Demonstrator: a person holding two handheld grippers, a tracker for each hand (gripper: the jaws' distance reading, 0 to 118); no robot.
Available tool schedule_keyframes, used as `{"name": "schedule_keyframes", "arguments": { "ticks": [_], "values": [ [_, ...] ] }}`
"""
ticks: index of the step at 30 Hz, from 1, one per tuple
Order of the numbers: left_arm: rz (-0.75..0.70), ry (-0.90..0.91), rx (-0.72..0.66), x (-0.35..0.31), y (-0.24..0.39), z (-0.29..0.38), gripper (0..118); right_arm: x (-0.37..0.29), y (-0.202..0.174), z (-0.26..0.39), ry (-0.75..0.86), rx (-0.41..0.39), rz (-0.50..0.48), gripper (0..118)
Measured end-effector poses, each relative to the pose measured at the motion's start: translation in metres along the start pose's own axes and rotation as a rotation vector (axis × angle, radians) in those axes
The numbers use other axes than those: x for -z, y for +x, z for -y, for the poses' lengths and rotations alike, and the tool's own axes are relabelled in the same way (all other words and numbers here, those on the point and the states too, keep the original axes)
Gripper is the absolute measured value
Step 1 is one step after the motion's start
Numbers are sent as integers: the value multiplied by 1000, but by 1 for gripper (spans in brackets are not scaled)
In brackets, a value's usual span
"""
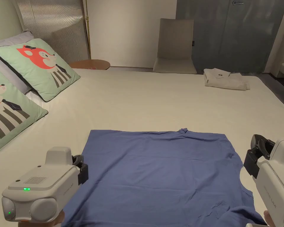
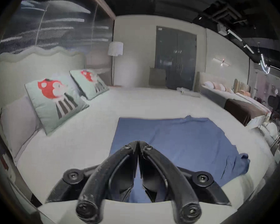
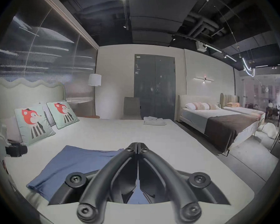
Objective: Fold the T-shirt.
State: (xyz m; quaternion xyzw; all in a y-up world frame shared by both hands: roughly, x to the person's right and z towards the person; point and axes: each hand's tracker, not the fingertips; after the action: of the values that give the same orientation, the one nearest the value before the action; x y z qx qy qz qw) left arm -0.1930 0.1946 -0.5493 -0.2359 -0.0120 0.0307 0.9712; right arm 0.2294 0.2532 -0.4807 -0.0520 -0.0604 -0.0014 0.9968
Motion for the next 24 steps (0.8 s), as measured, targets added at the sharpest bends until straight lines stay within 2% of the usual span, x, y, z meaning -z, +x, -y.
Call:
{"name": "schedule_keyframes", "arguments": {
  "ticks": [6,7,9,11,12,16,18,20,22,23,24],
  "values": [
    [-27,-192,-84,8,-39,40,1,6,3,11,-45,31,-12,1],
    [-25,-219,-103,10,-45,45,8,7,2,12,-48,27,-8,1],
    [-32,-270,-119,14,-54,58,61,7,0,12,-62,23,-9,1],
    [-53,-315,-115,20,-60,70,105,8,-1,14,-70,28,-15,1],
    [-52,-314,-118,22,-62,77,106,7,-3,13,-75,27,-23,1],
    [-85,-362,-121,30,-69,95,102,9,-6,17,-101,20,-34,1],
    [-83,-364,-121,31,-71,103,81,10,-6,21,-115,20,-33,1],
    [-78,-389,-122,37,-73,109,51,11,-7,23,-128,22,-38,1],
    [-53,-433,-121,44,-72,117,37,11,-6,26,-142,25,-37,1],
    [-48,-436,-117,46,-71,120,27,11,-6,28,-148,25,-36,1],
    [-66,-400,-95,43,-68,119,11,11,-5,30,-156,26,-38,1]
  ]
}}
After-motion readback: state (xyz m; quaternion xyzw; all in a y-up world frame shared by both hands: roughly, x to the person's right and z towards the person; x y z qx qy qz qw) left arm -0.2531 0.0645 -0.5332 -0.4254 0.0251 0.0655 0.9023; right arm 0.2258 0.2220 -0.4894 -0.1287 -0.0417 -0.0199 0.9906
